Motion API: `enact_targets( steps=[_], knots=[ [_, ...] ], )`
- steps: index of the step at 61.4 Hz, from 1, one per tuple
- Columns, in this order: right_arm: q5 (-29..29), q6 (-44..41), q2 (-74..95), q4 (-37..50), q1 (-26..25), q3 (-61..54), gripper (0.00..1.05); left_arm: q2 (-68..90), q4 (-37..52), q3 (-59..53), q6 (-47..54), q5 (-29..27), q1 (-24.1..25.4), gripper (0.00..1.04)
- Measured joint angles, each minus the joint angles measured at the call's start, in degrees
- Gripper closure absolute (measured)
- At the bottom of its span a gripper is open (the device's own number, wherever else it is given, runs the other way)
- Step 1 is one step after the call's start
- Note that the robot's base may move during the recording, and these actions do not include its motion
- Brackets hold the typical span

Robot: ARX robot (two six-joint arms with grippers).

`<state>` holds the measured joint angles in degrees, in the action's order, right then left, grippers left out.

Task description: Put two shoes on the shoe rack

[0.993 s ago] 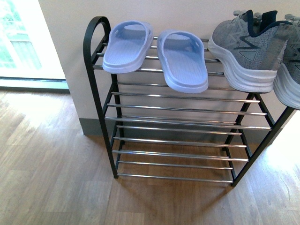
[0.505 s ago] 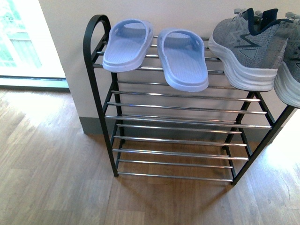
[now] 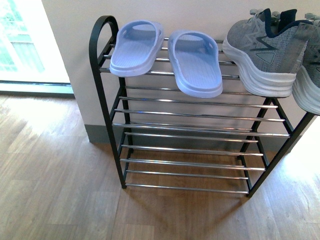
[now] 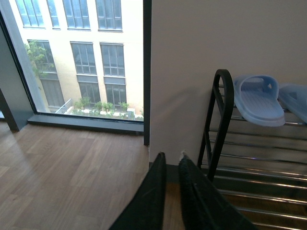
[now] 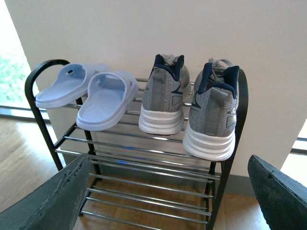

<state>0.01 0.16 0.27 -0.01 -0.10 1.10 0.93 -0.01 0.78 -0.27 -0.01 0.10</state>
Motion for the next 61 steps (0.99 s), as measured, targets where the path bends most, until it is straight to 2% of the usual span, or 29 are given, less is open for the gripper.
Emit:
enact_targets(
  steps=[2,9,26,30,61],
  knots=[
    [0.02,0.0,0.0,0.0,0.0,0.0,0.09,0.0,0.0,0.0,0.0,0.0,0.0,0.84],
    [0.02,0.0,0.0,0.0,0.0,0.0,0.09,0.0,0.0,0.0,0.0,0.0,-0.02,0.55],
    [0.02,0.0,0.0,0.0,0.0,0.0,0.09,0.0,0.0,0.0,0.09,0.0,0.0,0.08],
    [0.02,0.0,0.0,0.0,0.0,0.0,0.09,0.0,0.0,0.0,0.04,0.0,0.0,0.1],
    [0.0,0.0,0.0,0.0,0.0,0.0,0.09,0.0,0.0,0.0,0.07,0.0,0.0,0.09]
  ],
)
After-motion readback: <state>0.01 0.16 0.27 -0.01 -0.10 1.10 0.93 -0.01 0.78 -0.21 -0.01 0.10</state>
